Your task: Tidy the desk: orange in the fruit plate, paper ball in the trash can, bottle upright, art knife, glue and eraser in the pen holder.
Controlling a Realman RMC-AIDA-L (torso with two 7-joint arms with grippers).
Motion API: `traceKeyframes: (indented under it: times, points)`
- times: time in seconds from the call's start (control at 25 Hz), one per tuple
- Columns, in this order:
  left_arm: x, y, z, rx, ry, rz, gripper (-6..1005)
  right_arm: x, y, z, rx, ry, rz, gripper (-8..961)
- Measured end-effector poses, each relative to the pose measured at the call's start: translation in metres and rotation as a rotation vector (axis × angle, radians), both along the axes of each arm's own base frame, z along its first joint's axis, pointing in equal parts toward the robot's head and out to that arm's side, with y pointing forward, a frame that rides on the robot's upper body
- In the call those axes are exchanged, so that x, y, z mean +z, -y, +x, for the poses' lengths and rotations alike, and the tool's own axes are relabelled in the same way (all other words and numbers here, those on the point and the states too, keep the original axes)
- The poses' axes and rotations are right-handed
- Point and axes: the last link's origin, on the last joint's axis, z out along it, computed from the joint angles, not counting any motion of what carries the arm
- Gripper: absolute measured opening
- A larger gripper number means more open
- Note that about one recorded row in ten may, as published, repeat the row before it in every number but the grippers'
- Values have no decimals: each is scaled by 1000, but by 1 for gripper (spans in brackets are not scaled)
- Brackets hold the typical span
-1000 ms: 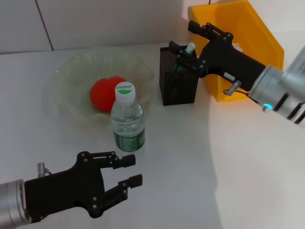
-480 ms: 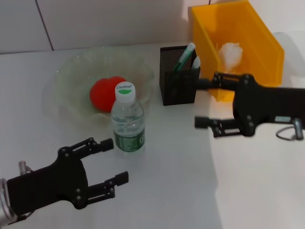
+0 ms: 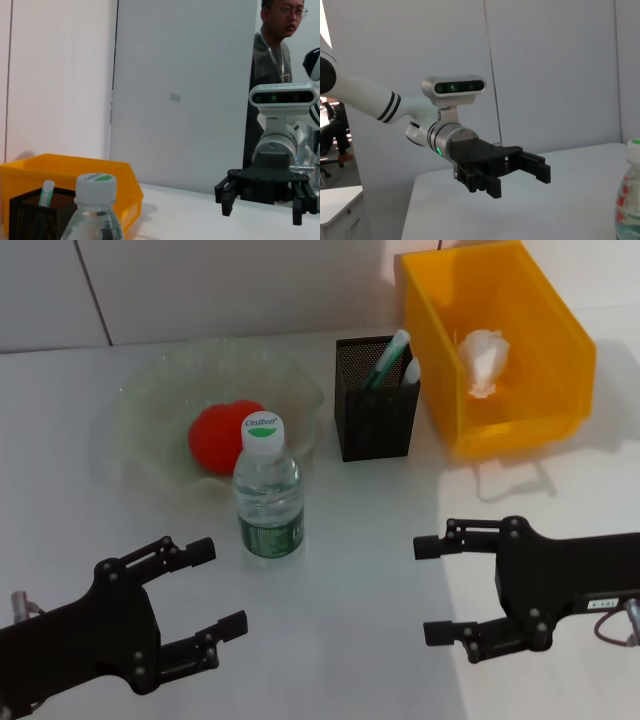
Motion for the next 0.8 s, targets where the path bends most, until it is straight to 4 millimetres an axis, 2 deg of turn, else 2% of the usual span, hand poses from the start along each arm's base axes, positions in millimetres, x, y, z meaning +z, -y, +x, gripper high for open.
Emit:
traceKeyframes:
  times: [0.16, 0.52, 0.8]
  points:
    - [-2, 7, -5, -32, -16, 47, 784, -7, 5, 2, -1, -8, -4, 826]
    - [-14, 11, -5, -64, -56, -55, 784, -10, 6, 6, 3, 13, 11, 825]
    - [-16, 11, -3, -58, -46, -97, 784, -10, 2, 6, 9, 27, 15, 825]
